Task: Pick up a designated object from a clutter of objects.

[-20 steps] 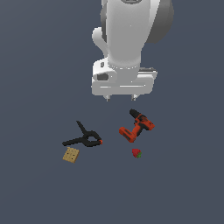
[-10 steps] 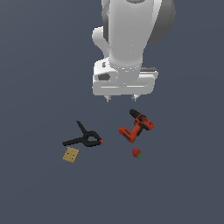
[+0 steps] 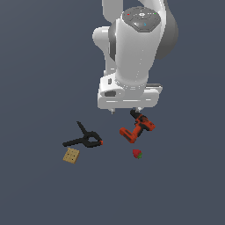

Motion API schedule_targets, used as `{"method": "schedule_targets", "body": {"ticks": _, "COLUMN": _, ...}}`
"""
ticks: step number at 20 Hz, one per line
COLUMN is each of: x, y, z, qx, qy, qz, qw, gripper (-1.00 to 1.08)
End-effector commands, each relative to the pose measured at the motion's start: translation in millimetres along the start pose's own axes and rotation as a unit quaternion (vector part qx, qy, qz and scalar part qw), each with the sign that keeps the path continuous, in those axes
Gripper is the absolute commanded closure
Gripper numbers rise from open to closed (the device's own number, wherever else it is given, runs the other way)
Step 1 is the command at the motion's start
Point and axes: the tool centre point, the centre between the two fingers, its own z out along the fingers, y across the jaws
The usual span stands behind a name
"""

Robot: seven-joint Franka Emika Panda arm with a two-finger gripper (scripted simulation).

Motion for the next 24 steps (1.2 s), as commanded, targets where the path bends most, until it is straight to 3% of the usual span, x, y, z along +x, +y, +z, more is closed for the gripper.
{"method": "schedule_targets", "body": {"ticks": 1, "x": 12.0, "y": -5.7, "z": 14.2, "qx": -0.001, "qy": 0.003, "qz": -0.002, "qw": 1.0, "gripper": -0.92}}
{"method": "schedule_targets", "body": {"ticks": 13, "x": 74.1, "y": -45.4, "z": 114.2, "qx": -0.002, "qy": 0.021, "qz": -0.017, "qw": 0.9996, "gripper": -0.92}}
{"method": "schedule_targets", "body": {"ticks": 24, "x": 96.9, "y": -70.2, "z": 178.3, "qx": 0.0, "qy": 0.031, "qz": -0.025, "qw": 0.9992, "gripper": -0.92}}
